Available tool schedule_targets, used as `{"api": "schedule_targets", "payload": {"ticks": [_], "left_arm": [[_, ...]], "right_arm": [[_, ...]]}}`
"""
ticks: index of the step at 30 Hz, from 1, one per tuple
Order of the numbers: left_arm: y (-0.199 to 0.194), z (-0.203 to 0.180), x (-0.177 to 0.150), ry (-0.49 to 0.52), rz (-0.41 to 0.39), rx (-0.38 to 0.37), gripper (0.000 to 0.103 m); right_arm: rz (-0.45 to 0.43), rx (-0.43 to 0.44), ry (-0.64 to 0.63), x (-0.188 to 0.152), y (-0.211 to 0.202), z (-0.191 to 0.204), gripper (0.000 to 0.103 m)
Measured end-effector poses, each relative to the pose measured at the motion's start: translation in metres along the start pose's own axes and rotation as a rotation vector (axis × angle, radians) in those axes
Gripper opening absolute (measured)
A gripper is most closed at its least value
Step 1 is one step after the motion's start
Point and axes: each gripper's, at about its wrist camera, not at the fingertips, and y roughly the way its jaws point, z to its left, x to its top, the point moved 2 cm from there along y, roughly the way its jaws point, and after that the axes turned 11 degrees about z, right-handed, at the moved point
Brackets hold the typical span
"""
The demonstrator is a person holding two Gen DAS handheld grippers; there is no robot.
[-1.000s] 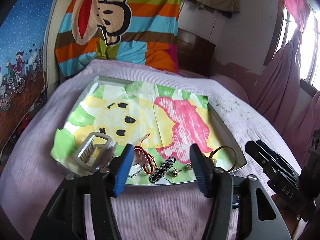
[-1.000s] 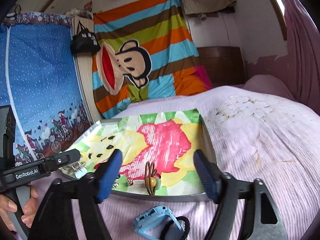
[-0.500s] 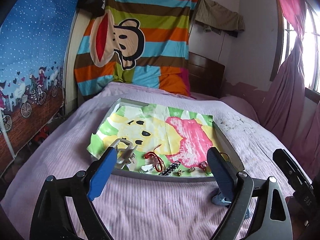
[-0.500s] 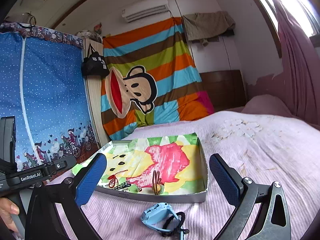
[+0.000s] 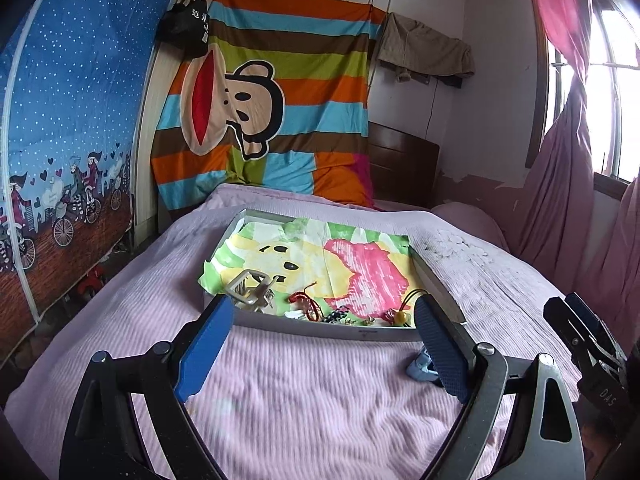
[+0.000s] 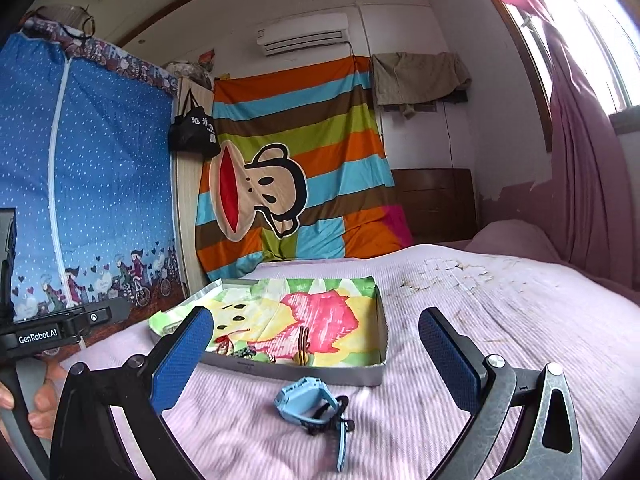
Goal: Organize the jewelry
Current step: 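Move both grippers toward the blue watch beside the tray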
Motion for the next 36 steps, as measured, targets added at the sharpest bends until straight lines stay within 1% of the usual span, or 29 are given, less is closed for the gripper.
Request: {"api": "schedule_targets", "payload": {"ticks": [7, 14, 19, 27, 36], "left_arm": [[-0.019, -0.004, -0.015, 0.026, -0.002, 0.002, 0.088], [-0.022, -0.011, -0.032, 0.067, 0.017, -0.001, 0.088], [-0.013, -0.016, -0.043, 0.093, 0.057, -0.009, 0.088], [0.015, -0.029, -0.048, 0.149, 0.152, -0.033, 0.088], [0.045, -0.032, -0.05, 0.147, 0.233, -0.045, 0.088]], "right_arm": [[0.019, -0.016, -0.059, -0.014, -0.018, 0.011, 0.103], [0.089, -0.045, -0.053, -0.03, -0.018, 0.004, 0.103], [0.169, -0.071, -0.031, -0.038, -0.009, -0.007, 0.103], [0.316, -0.122, -0.003, -0.052, 0.012, -0.023, 0.103], [0.398, -0.131, 0.028, -0.064, 0.025, -0.037, 0.103]]}}
